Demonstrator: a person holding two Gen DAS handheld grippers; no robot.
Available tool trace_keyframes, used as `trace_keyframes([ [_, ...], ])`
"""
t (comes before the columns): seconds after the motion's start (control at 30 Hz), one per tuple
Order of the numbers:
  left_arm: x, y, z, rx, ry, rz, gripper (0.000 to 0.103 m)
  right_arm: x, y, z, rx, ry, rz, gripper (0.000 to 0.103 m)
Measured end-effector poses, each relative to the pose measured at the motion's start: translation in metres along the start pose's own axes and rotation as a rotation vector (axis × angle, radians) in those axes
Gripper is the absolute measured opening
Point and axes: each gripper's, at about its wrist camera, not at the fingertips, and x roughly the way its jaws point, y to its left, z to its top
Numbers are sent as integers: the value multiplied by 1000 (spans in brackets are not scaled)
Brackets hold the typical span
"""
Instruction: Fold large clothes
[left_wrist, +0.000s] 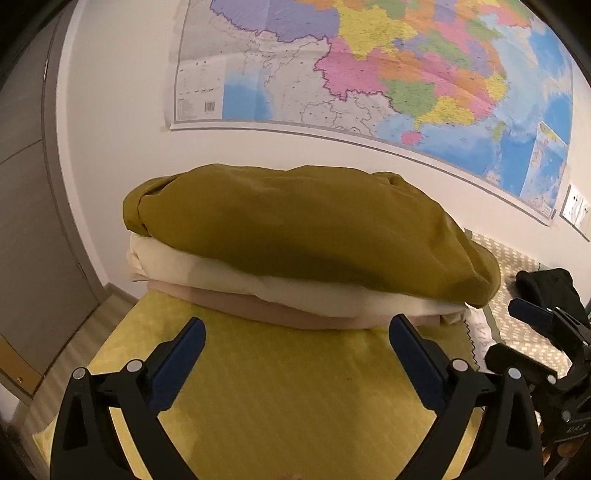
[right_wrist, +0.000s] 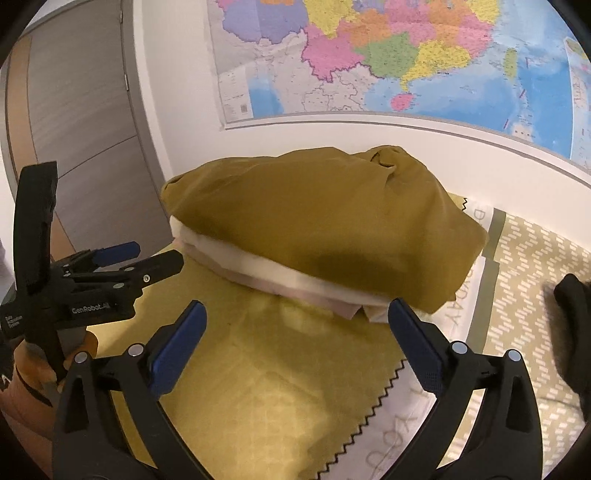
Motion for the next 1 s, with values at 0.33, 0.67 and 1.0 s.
trace_keyframes([
  [0.33,-23,-18,-12,15,-17,4,96,-16,1,-16,12,-1,-3,97],
  [0.67,-33,-28,-26,42,-28,45,96,-24,1,-30,45,-5,-10,97],
  [1.0,-37,-29,-34,25,-15,34,96,-33,5,-37,40,-6,-19,97],
])
